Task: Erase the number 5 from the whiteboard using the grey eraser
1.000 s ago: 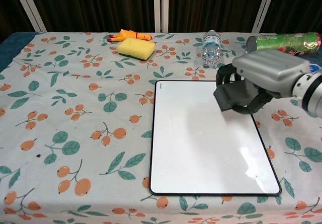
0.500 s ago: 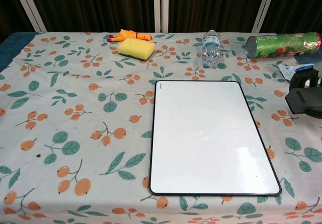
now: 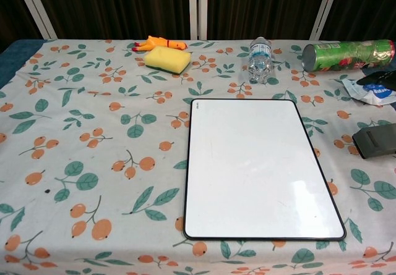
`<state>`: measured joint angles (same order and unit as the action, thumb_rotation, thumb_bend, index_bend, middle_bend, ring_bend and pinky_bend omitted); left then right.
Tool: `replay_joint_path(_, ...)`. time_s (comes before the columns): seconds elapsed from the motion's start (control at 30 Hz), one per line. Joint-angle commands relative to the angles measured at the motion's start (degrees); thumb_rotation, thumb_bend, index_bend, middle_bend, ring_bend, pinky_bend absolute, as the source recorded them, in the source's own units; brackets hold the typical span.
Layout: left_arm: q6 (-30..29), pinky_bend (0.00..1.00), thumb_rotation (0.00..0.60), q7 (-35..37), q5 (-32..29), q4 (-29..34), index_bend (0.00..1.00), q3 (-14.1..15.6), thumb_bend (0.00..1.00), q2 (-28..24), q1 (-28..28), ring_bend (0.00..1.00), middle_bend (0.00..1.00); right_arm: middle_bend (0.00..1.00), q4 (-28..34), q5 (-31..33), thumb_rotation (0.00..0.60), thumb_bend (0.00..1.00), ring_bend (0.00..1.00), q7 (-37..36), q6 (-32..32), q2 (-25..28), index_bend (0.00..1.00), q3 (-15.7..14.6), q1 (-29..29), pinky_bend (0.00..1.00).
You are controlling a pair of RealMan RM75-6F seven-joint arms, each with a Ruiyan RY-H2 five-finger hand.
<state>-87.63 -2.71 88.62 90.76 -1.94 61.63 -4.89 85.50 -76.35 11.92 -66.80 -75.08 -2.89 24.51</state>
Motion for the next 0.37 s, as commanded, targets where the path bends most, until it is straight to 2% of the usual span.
replay_joint_path(0.03,-0.5,0.16,0.162,0.0,0.1,-0.1,0.12,-0.1,0.0,0.1,0.2,0.09,0.13,0.0,1.6,-4.8,0.6,0.01,0.0,-2.0,-7.9,3.2,0.0,-0.6,-4.1,0.0)
replay_joint_path(0.17,-1.0,0.16,0.161,-0.5,0.0,-0.1,0.12,-0.3,0.0,0.1,0.4,0.09,0.13,0.0,2.2,-6.6,0.6,0.01,0.0,-1.4,-17.0,6.5,0.0,-0.9,-9.6,0.0)
replay_joint_path(0.37,-1.3,0.16,0.159,-0.7,-0.2,0.2,0.12,-0.3,0.0,-0.2,0.7,0.09,0.13,0.0,0.9,-5.1,0.6,0.02,0.0,-5.6,-25.2,9.3,0.0,0.6,-16.2,0.0)
